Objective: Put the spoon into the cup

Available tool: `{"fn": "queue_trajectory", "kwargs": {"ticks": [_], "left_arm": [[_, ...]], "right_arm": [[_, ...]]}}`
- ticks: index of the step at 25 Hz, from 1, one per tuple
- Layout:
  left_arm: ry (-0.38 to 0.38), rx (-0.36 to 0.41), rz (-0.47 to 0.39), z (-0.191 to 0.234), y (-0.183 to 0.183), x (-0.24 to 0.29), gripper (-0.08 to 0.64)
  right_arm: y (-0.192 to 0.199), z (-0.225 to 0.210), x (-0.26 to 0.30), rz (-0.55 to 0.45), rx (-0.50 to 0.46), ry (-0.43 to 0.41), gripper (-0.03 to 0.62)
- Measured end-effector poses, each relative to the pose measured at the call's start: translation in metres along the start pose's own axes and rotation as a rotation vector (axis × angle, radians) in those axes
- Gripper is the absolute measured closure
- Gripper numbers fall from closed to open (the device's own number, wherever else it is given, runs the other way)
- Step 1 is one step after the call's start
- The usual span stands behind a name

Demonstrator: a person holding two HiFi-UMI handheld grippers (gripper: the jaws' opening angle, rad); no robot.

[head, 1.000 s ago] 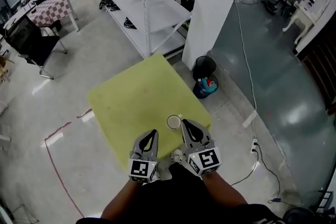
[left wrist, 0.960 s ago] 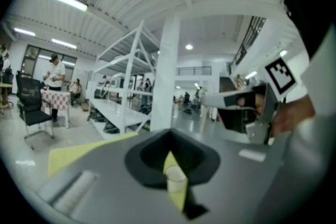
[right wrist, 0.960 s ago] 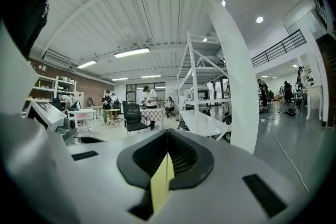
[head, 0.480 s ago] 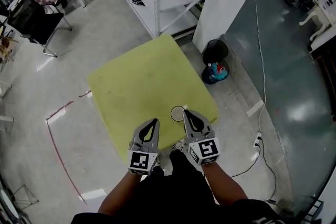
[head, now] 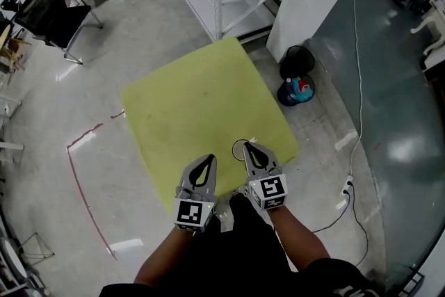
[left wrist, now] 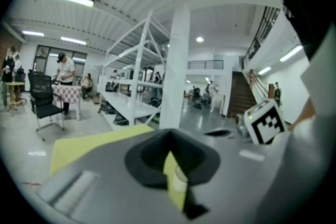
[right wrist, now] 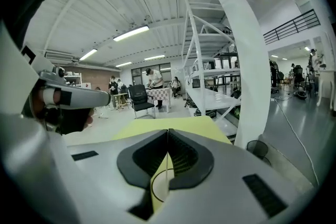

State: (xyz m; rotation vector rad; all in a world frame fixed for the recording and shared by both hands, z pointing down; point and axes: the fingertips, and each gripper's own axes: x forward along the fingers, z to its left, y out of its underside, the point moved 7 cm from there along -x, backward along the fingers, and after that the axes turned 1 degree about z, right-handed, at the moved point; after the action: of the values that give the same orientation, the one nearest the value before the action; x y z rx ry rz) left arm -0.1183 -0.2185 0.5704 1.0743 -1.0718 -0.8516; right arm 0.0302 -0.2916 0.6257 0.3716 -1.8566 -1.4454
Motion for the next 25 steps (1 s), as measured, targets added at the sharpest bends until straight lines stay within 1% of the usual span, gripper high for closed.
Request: {"fn": "queue_trajectory", "kwargs": {"ticks": [3, 6, 9, 12, 15, 18, 19, 20, 22, 25], "left_arm": [[-0.009, -0.013, 0.011, 0.001, 0.003, 0.000, 0.554], [-0.019, -0.017, 0.038, 0.004, 0.012, -0.001, 0.554], [-0.027, -0.024, 0.034, 0.006, 0.012, 0.000, 0.554], [-0.029, -0.014, 0.042, 0.008, 0.014, 0.000, 0.554], [-0.017, 0.003, 0.052, 0.005, 0.015, -0.001, 0.552], [-0.004, 0.008, 0.047, 0.001, 0.011, -0.004, 0.553], [-0.002, 0.007, 0.045, 0.001, 0.011, -0.005, 0.552], [-0.001, 0.007, 0.045, 0.001, 0.011, -0.007, 0.553], [0.004, 0.008, 0.051, 0.000, 0.008, -0.008, 0.553], [0.009, 0.000, 0.053, 0.001, 0.001, -0.011, 0.552]], "right_arm": [[0.010, 0.000, 0.008, 0.031, -0.003, -0.013, 0.583], [0.024, -0.002, 0.015, 0.060, 0.005, -0.018, 0.583], [0.032, -0.003, 0.022, 0.085, 0.004, -0.030, 0.583], [0.037, -0.002, 0.031, 0.105, -0.012, -0.038, 0.583], [0.048, 0.001, 0.036, 0.135, -0.021, -0.025, 0.581], [0.053, 0.005, 0.035, 0.153, -0.004, 0.005, 0.577], [0.053, 0.006, 0.035, 0.156, -0.001, 0.014, 0.544], [0.054, 0.006, 0.036, 0.157, 0.002, 0.024, 0.490], [0.054, 0.003, 0.036, 0.159, 0.005, 0.047, 0.422], [0.047, 0.000, 0.033, 0.153, 0.006, 0.067, 0.416]]}}
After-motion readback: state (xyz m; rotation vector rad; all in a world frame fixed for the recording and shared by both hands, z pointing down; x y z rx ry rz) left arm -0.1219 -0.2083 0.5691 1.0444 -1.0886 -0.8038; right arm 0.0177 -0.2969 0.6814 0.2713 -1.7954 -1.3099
